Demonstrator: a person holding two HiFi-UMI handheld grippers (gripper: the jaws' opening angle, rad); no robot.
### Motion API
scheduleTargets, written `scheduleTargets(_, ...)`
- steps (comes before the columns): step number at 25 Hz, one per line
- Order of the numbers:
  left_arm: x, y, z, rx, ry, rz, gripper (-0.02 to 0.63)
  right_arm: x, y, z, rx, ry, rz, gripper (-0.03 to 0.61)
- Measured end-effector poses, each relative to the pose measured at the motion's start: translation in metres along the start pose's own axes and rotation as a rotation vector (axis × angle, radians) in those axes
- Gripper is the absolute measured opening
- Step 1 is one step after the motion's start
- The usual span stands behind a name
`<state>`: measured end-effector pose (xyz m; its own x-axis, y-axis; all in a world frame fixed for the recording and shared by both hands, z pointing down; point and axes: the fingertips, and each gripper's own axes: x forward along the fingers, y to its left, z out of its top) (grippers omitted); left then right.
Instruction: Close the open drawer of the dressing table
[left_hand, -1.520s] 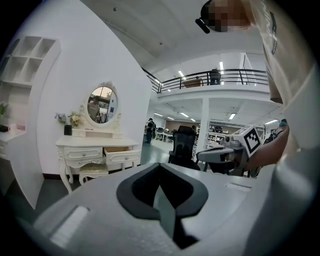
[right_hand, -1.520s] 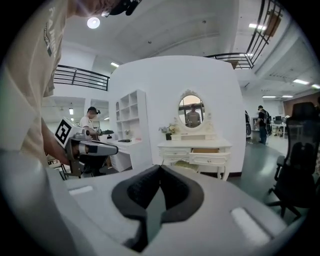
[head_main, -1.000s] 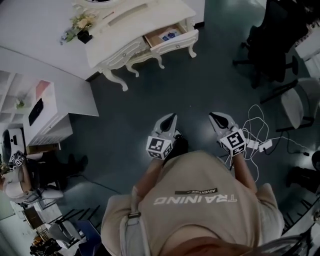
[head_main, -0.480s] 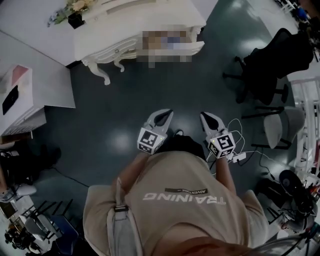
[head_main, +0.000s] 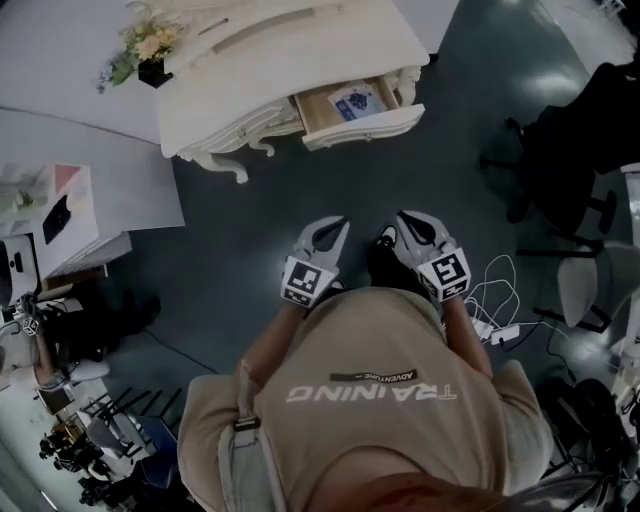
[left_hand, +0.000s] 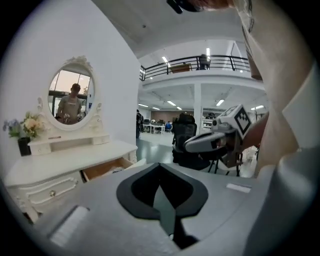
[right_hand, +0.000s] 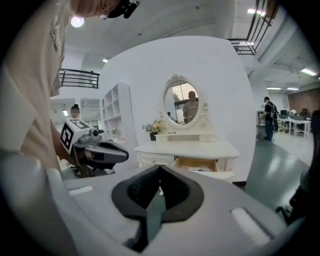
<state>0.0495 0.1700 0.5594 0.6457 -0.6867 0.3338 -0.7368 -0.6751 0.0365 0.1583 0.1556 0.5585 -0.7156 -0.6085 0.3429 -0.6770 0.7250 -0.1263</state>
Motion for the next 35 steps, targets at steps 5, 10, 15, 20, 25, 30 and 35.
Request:
scheduleTargets(5,0.076,0.031,0.022,-0.190,0.011,0.109,-0.002,0.036,-0.081,0.012,-0.055,0.024,0.125,0.003)
scheduleTargets(10,0.122,0.047,0.021,-0.264,0.061,0.134,-0.002,0.064,-0.129,0.005,-0.075,0.061,0.190,0.003)
scheduleTargets(15,0.155,0.084,0.007,-0.312,0.086,0.173,-0.002,0.091,-0.164,-0.012,0.013,0.098,0.195,0.003)
scheduleTargets(20,0.168,0.137,0.004,-0.315,0.061,0.206,-0.002,0.121,-0.186,-0.002,0.161,0.086,0.154,0.003)
scheduleTargets(25,0.190,0.186,0.013,-0.301,0.056,0.162,-0.001,0.146,-0.215,0.049,0.062,0.080,0.067,0.003)
scheduleTargets(30,0.212,0.235,0.022,-0.263,0.041,0.106,-0.001,0.189,-0.231,0.086,0.025,0.100,0.032,0.003)
scheduleTargets(35,0.218,0.268,0.008,-0.181,0.068,0.045,-0.001,0.248,-0.221,0.107,0.074,0.082,0.035,0.003)
